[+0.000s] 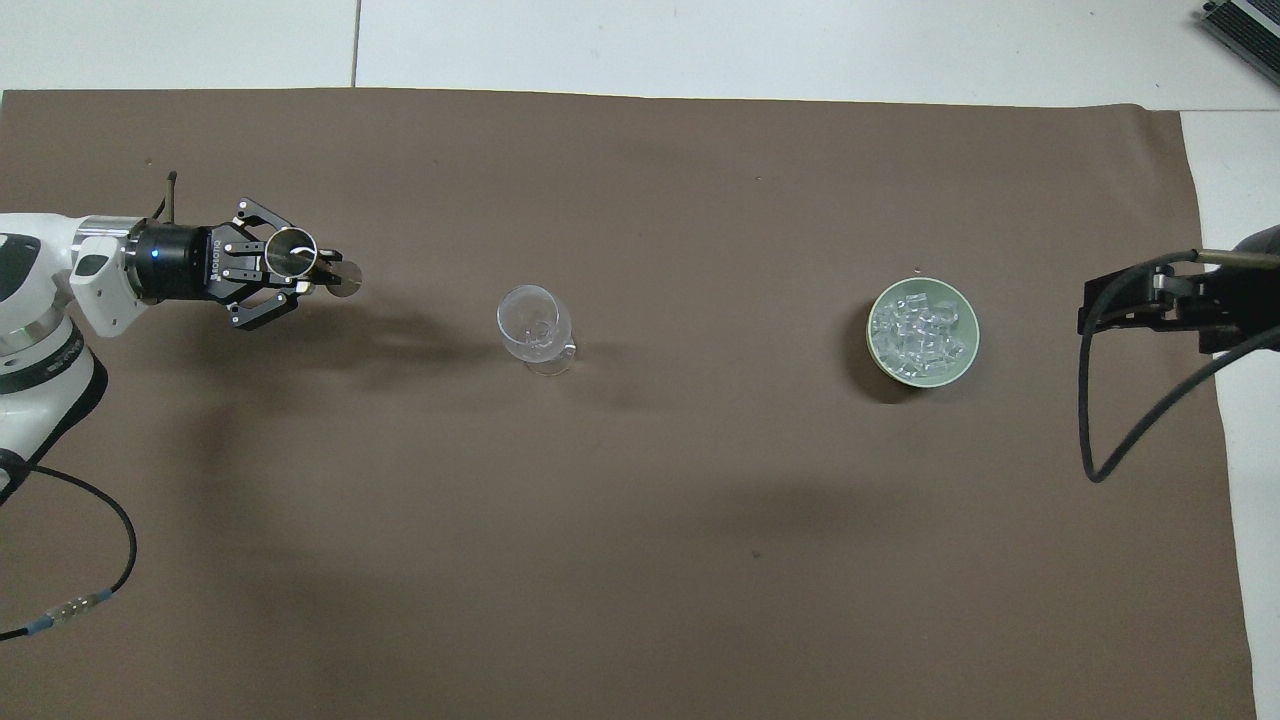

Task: Pour wine and add ice with both arms
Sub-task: 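Lift the metal cup with the left gripper toward the clear cup, then tilt the metal cup over the clear cup with the left gripper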

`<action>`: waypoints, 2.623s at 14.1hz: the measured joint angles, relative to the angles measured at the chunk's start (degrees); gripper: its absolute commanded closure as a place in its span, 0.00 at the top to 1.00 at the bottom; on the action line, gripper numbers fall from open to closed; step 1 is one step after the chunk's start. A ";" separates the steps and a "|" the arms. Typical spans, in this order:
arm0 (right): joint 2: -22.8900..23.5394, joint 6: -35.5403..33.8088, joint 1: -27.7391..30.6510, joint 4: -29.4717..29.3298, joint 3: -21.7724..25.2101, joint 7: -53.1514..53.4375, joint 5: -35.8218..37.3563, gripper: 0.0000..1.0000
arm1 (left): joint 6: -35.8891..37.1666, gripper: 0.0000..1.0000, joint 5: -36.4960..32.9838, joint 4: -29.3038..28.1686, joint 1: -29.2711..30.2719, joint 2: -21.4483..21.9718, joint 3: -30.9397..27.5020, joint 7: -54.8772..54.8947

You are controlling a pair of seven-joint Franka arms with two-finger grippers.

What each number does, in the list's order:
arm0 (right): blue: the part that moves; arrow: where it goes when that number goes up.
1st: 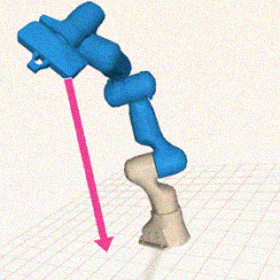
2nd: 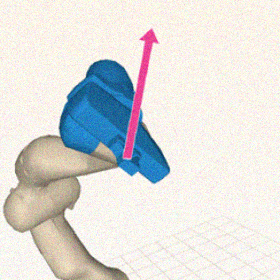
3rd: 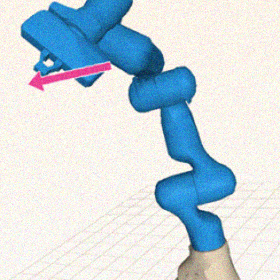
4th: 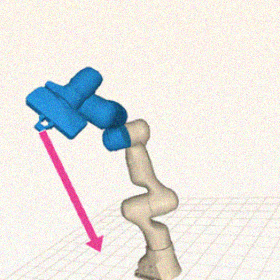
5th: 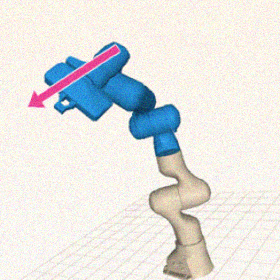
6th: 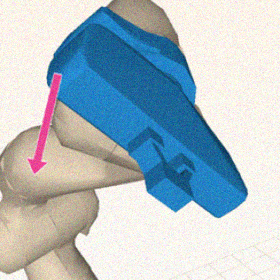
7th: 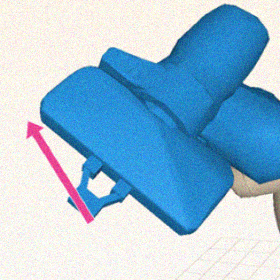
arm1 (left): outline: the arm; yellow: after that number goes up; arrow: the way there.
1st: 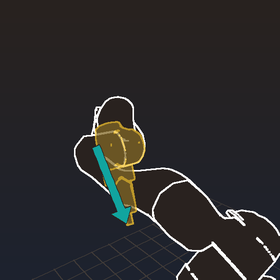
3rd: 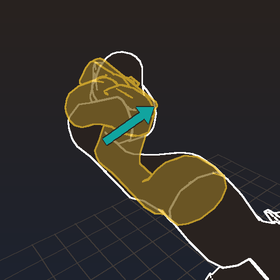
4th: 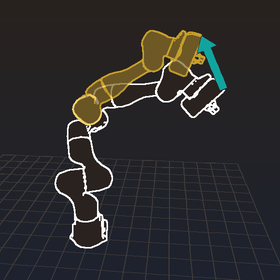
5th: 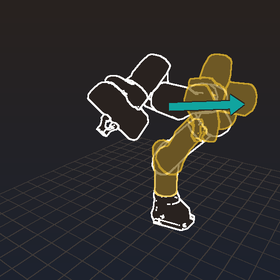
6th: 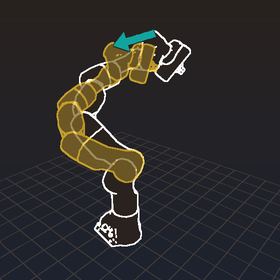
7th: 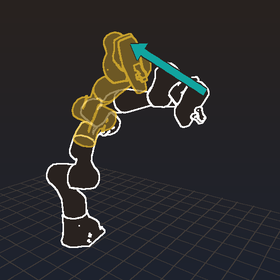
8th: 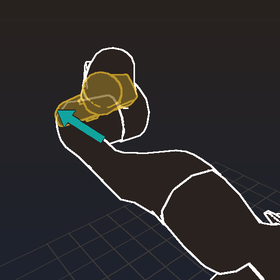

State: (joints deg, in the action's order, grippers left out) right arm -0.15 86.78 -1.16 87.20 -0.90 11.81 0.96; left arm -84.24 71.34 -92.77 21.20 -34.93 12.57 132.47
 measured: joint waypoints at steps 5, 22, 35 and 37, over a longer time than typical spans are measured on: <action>0.00 0.00 0.00 0.00 0.00 0.00 0.00 1.00 | -5.16 0.03 1.31 -5.34 -5.27 5.01 0.05 -0.47; 0.00 0.00 0.00 0.00 0.00 0.00 0.00 1.00 | -18.39 0.00 4.01 -16.63 -12.05 15.68 -0.20 -1.53; 0.00 0.00 0.00 0.00 0.00 0.00 0.00 1.00 | -26.17 0.00 3.00 -17.47 -15.21 18.76 -0.32 -3.99; 0.00 0.00 0.00 0.00 0.00 0.00 0.00 1.00 | -27.07 0.00 1.61 -17.49 -15.53 19.33 -0.33 -3.99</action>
State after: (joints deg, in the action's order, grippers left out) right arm -0.15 86.78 -1.16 87.20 -0.90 11.81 0.96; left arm -111.31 72.95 -110.26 5.66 -15.60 12.24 128.48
